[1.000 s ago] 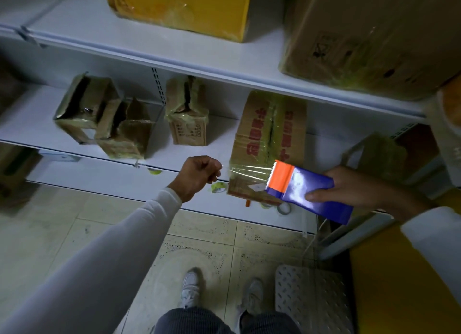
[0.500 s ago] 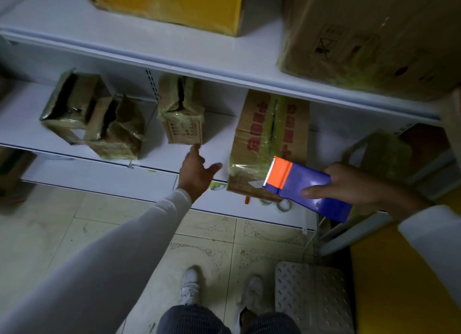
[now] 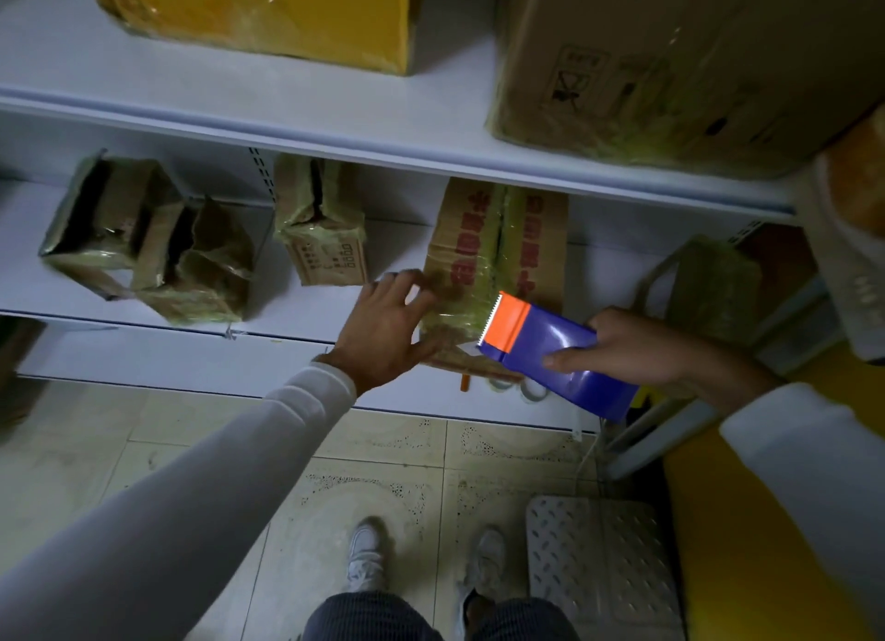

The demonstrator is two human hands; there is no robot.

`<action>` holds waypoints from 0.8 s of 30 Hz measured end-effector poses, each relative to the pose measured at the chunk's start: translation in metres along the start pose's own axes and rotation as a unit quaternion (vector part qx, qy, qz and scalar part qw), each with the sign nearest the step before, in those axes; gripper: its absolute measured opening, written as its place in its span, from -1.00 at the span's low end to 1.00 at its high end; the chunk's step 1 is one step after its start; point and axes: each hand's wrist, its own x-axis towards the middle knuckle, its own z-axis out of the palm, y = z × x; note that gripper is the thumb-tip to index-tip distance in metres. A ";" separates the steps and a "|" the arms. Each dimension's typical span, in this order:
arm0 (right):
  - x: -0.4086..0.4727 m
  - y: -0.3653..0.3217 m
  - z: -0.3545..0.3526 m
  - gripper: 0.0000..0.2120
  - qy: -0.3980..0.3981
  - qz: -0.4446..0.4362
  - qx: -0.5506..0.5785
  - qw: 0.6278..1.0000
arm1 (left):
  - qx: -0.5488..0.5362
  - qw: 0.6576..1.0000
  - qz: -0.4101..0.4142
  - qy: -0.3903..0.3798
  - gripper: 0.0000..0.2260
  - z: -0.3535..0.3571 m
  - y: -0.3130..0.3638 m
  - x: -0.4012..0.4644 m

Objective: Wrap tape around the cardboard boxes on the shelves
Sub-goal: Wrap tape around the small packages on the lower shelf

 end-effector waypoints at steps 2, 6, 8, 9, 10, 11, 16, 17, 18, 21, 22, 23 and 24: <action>-0.001 -0.001 0.003 -0.74 -0.008 -0.009 -0.007 1.000 | -0.016 0.996 0.074 -0.042 -0.38 0.001 -0.002 0.013; -0.001 0.000 0.011 -0.77 -0.010 -0.033 -0.007 0.999 | -0.010 0.984 0.122 -0.127 -0.47 0.015 -0.013 0.028; -0.002 0.002 0.014 -0.81 -0.012 -0.038 -0.004 0.999 | -0.013 0.986 0.117 -0.121 -0.51 0.013 -0.012 0.029; -0.002 0.003 0.016 -0.80 -0.015 -0.037 -0.004 0.999 | -0.013 0.987 0.122 -0.108 -0.55 0.010 -0.013 0.028; -0.002 0.006 0.016 -0.77 -0.018 -0.035 -0.007 0.999 | -0.013 0.987 0.131 -0.090 -0.59 0.008 -0.015 0.026; -0.004 0.009 0.015 -0.75 -0.022 -0.033 -0.018 0.999 | -0.014 0.988 0.137 -0.074 -0.61 0.007 -0.020 0.023; -0.020 0.035 -0.005 -0.75 -0.034 -0.035 -0.028 0.998 | 0.000 0.991 0.106 -0.083 -0.50 -0.004 -0.046 0.008; -0.023 0.040 -0.008 -0.76 -0.031 -0.034 -0.024 0.999 | 0.009 0.989 0.115 -0.088 -0.50 -0.005 -0.044 0.010; -0.024 0.044 -0.011 -0.77 -0.025 -0.035 -0.020 0.999 | 0.018 0.988 0.129 -0.086 -0.50 -0.004 -0.041 0.013; -0.016 0.057 -0.012 -0.80 -0.006 -0.035 -0.013 0.999 | 0.032 0.985 0.152 -0.080 -0.50 -0.002 -0.031 0.022; -0.011 0.060 -0.011 -0.80 -0.006 -0.032 -0.009 0.999 | 0.029 0.985 0.146 -0.082 -0.50 -0.001 -0.030 0.022; -0.006 0.063 -0.009 -0.80 -0.008 -0.031 -0.005 0.999 | 0.027 0.986 0.137 -0.090 -0.49 -0.001 -0.029 0.022; -0.001 0.065 -0.007 -0.79 -0.008 -0.030 -0.004 1.000 | 0.033 0.986 0.132 -0.095 -0.49 -0.001 -0.030 0.021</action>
